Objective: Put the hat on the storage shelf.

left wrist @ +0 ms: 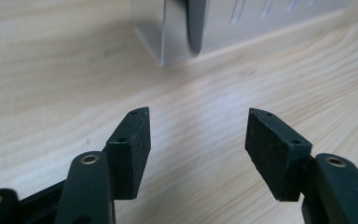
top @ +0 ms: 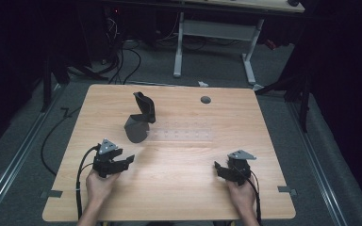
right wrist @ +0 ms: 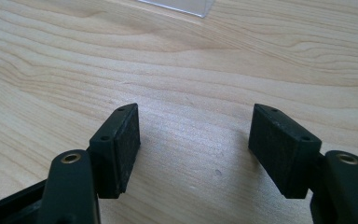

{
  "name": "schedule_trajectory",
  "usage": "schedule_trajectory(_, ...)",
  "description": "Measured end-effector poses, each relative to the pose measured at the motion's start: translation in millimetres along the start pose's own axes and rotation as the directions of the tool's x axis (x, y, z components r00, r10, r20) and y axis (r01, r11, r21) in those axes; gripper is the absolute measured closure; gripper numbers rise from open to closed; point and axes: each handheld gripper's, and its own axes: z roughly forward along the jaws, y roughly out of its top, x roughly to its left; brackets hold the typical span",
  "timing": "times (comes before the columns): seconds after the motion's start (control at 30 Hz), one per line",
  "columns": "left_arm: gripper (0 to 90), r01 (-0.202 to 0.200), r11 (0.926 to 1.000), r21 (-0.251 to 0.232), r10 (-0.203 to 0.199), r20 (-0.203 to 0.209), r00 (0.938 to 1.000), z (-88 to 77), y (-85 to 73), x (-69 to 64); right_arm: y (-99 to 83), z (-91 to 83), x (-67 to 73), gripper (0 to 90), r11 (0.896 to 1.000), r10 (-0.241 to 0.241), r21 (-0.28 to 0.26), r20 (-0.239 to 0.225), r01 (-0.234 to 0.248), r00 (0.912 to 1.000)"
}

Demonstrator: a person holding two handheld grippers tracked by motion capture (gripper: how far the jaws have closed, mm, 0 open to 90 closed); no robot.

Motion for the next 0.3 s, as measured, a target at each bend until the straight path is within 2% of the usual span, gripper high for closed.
schedule_trajectory(0.1,39.2,-0.019,0.9995,0.026,0.02,-0.046,0.9988,5.6,-12.5,6.7,0.0,-0.1,0.0,34.1,1.0,0.001,0.001,0.001,-0.001,1.0)
schedule_trajectory(0.13,38.4,-0.038,0.9983,0.043,0.041,-0.063,0.9972,7.7,-16.7,9.0,0.0,-0.1,0.0,34.1,1.0,0.001,0.001,0.0,-0.001,1.0)
schedule_trajectory(0.2,36.0,-0.08,0.9968,-0.007,0.079,-0.061,0.995,6.0,-23.7,9.8,0.0,0.0,0.0,34.1,1.0,0.001,0.001,0.0,-0.001,1.0)
schedule_trajectory(0.3,34.7,-0.076,0.9971,-0.006,0.075,-0.061,0.9953,5.4,-23.9,9.8,0.0,-0.1,0.1,34.1,1.0,0.001,0.001,0.0,-0.001,1.0)
